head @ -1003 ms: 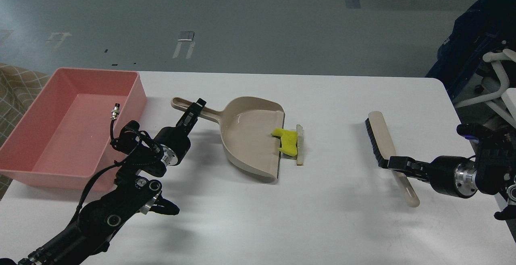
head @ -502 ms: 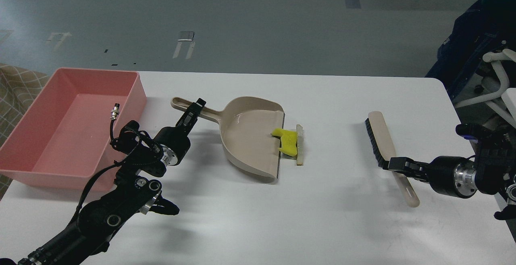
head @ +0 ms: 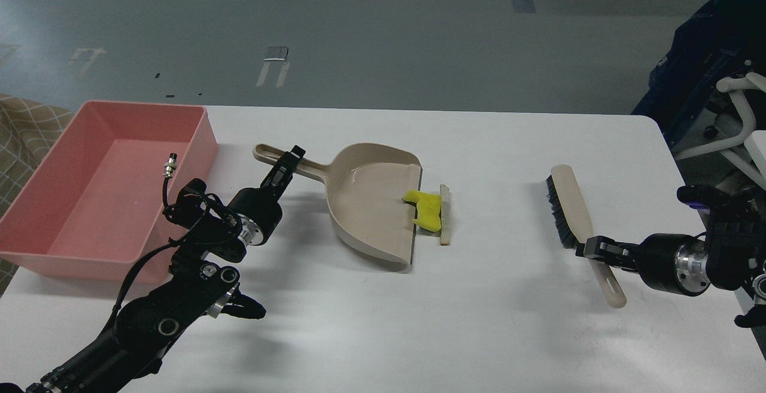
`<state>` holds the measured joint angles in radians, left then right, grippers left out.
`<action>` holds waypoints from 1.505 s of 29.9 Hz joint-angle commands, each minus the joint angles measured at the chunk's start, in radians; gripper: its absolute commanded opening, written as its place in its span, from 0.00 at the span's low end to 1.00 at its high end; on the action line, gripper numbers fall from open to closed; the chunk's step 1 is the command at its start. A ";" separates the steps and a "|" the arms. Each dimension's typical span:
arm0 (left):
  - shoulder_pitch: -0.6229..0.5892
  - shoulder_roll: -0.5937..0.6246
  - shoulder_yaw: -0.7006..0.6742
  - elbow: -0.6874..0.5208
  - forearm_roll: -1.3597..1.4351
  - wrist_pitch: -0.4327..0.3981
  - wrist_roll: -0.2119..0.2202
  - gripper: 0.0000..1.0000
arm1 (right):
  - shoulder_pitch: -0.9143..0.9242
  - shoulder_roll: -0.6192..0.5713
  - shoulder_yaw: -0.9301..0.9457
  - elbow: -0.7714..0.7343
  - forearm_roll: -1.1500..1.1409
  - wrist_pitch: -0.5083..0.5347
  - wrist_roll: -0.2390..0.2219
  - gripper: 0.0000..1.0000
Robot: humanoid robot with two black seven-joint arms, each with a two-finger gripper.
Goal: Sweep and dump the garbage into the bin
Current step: 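Grasp the brush handle with the right gripper and lift it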
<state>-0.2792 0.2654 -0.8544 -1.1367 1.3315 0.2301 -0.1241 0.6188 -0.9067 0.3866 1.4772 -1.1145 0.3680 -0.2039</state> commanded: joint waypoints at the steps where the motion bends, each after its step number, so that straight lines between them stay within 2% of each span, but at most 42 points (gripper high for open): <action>1: 0.000 0.000 0.000 0.000 0.000 0.000 0.000 0.00 | 0.004 -0.004 0.001 0.002 0.001 0.000 -0.005 0.00; 13: 0.000 -0.002 0.000 0.000 0.000 0.000 0.001 0.00 | 0.005 -0.073 0.003 0.104 0.004 0.012 -0.005 0.00; 20: 0.000 -0.003 0.000 0.000 0.000 0.000 0.001 0.00 | 0.007 -0.063 0.000 0.097 0.002 0.011 -0.034 0.00; 34: 0.006 -0.009 0.000 0.000 0.008 0.003 0.000 0.00 | 0.021 0.026 -0.002 0.080 0.008 0.016 -0.042 0.00; 39: 0.006 -0.008 0.002 0.000 0.011 0.012 -0.017 0.00 | 0.035 0.051 -0.005 0.080 0.053 0.017 -0.042 0.00; 45: 0.012 -0.009 0.002 0.000 0.012 0.015 -0.019 0.00 | 0.096 0.088 -0.067 0.060 0.071 0.017 -0.042 0.00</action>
<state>-0.2687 0.2571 -0.8530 -1.1367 1.3434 0.2452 -0.1419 0.6863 -0.8376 0.3487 1.5483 -1.0540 0.3848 -0.2456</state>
